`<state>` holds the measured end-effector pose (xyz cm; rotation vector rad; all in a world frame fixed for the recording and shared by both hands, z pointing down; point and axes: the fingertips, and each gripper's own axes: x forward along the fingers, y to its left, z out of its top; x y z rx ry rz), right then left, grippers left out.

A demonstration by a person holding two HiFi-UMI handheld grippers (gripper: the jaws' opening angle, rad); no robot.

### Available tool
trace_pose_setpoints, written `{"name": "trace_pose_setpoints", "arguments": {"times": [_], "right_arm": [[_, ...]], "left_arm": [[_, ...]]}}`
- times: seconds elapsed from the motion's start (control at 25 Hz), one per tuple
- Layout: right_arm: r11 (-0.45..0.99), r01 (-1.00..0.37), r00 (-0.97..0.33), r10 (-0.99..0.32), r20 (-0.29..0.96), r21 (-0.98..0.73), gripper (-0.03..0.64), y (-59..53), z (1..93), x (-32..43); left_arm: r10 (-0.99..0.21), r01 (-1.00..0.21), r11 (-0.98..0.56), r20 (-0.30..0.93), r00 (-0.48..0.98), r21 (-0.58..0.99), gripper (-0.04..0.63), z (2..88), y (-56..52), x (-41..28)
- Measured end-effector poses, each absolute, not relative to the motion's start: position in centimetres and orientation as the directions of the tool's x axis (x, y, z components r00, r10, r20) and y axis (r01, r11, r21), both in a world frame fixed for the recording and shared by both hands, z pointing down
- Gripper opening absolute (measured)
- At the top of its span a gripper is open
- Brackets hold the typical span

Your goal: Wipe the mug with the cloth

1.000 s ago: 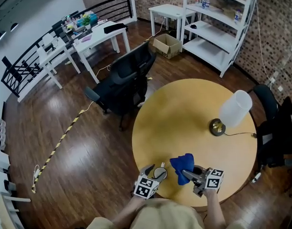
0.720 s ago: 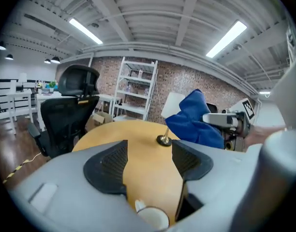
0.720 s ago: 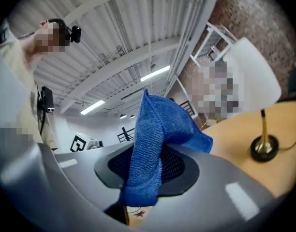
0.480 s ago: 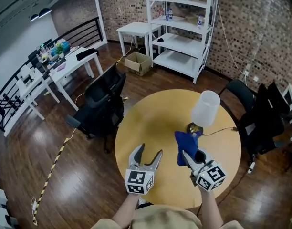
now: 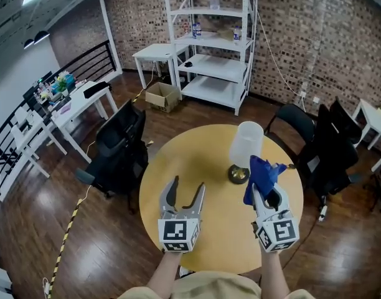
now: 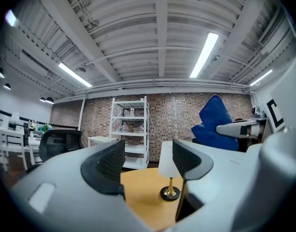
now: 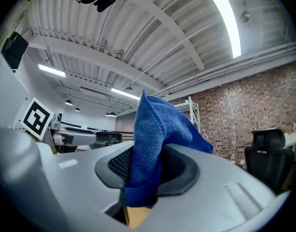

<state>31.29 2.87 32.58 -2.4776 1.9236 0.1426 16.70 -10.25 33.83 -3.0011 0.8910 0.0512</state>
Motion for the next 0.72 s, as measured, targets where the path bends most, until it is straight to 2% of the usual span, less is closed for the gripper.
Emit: {"name": "trace_pose_setpoints", "arguments": {"times": [0.28,0.72], "right_arm": [[-0.219,-0.976,0.219,-0.974,-0.058,-0.012,0.126,4.8,33.2,31.9],[-0.221,-0.975,0.220,-0.974,-0.056,0.018,0.126,8.8,32.5,34.4]], "left_arm": [[-0.540,-0.540,-0.841,-0.034,0.841,-0.006,0.287,32.8,-9.0,18.0],[-0.534,-0.535,-0.844,-0.039,0.845,-0.033,0.284,32.3,-4.2,21.7]]}}
